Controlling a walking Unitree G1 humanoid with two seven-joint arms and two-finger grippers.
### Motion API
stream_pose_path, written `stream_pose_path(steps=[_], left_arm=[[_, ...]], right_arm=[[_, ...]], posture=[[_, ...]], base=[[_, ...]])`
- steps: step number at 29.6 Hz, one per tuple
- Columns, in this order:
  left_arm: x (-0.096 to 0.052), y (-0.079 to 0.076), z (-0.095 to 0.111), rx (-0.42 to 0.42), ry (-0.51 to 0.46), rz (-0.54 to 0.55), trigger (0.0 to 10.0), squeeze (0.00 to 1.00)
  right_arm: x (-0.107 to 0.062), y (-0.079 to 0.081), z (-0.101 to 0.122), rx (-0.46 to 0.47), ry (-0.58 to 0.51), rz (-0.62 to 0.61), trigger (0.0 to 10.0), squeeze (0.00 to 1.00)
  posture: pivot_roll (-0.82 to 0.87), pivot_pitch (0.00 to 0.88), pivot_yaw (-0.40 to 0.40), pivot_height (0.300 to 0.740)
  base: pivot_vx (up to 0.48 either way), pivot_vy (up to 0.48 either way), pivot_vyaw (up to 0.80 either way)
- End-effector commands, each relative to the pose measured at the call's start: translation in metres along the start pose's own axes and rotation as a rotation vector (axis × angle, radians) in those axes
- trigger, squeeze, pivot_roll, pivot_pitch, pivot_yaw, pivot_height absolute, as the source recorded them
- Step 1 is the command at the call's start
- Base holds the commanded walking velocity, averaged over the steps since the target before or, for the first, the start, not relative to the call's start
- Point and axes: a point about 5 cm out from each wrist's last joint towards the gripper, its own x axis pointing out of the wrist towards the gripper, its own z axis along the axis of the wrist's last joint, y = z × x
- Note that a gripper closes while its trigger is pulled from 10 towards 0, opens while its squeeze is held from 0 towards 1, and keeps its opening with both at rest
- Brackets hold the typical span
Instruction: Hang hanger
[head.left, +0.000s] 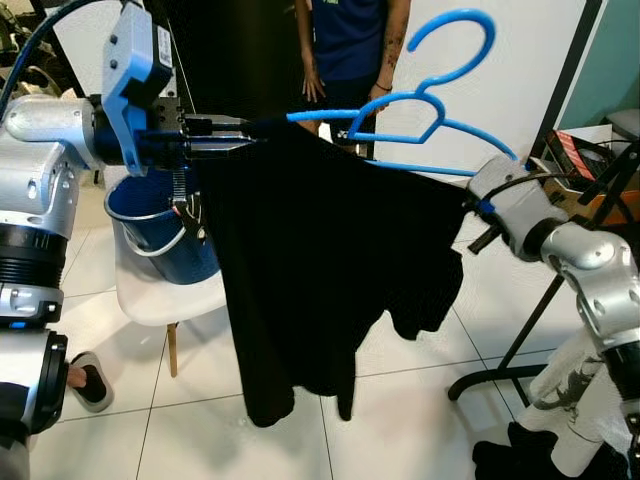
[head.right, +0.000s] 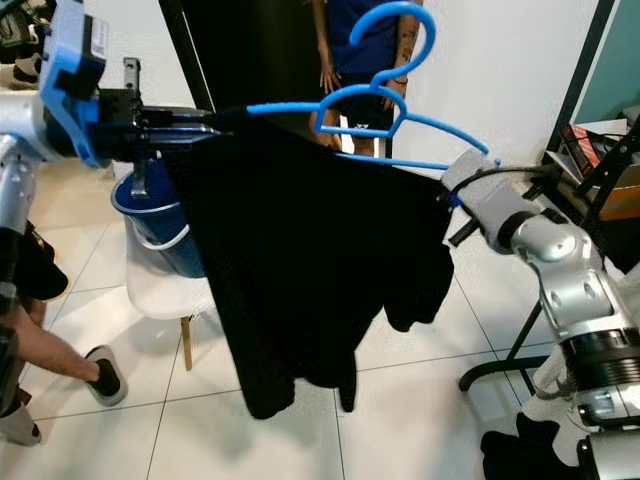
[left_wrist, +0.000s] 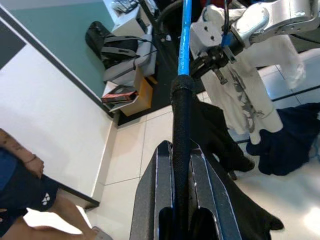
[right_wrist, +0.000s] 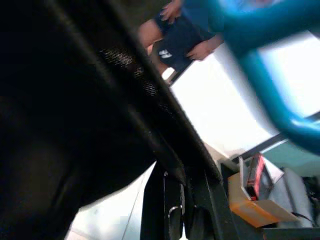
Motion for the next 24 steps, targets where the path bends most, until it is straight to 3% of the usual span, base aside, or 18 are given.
stream_pose_path(steps=[1, 11, 17, 24], left_arm=[[-0.021, 0.008, 0.009, 0.023, -0.017, 0.092, 10.0, 0.0], [-0.035, 0.011, 0.007, 0.025, 0.02, 0.175, 10.0, 0.0], [-0.041, 0.008, 0.008, 0.029, 0.051, 0.14, 10.0, 0.0], [-0.043, 0.006, 0.01, 0.031, 0.069, 0.104, 10.0, 0.0]], right_arm=[[-0.001, -0.008, -0.011, 0.029, 0.051, -0.071, 0.0, 0.0], [0.003, -0.017, -0.008, 0.081, 0.012, -0.157, 0.0, 0.0], [0.003, -0.019, -0.007, 0.15, -0.015, -0.147, 0.0, 0.0], [0.004, -0.02, -0.007, 0.164, -0.025, -0.144, 0.0, 0.0]], posture=[[-0.04, 0.0, 0.059, 0.74], [-0.04, 0.0, 0.06, 0.74], [-0.04, 0.0, 0.058, 0.74], [-0.04, 0.0, 0.056, 0.74]], base=[[0.0, 0.0, 0.0], [0.0, 0.0, 0.0], [0.0, 0.0, 0.0], [0.0, 0.0, 0.0]])
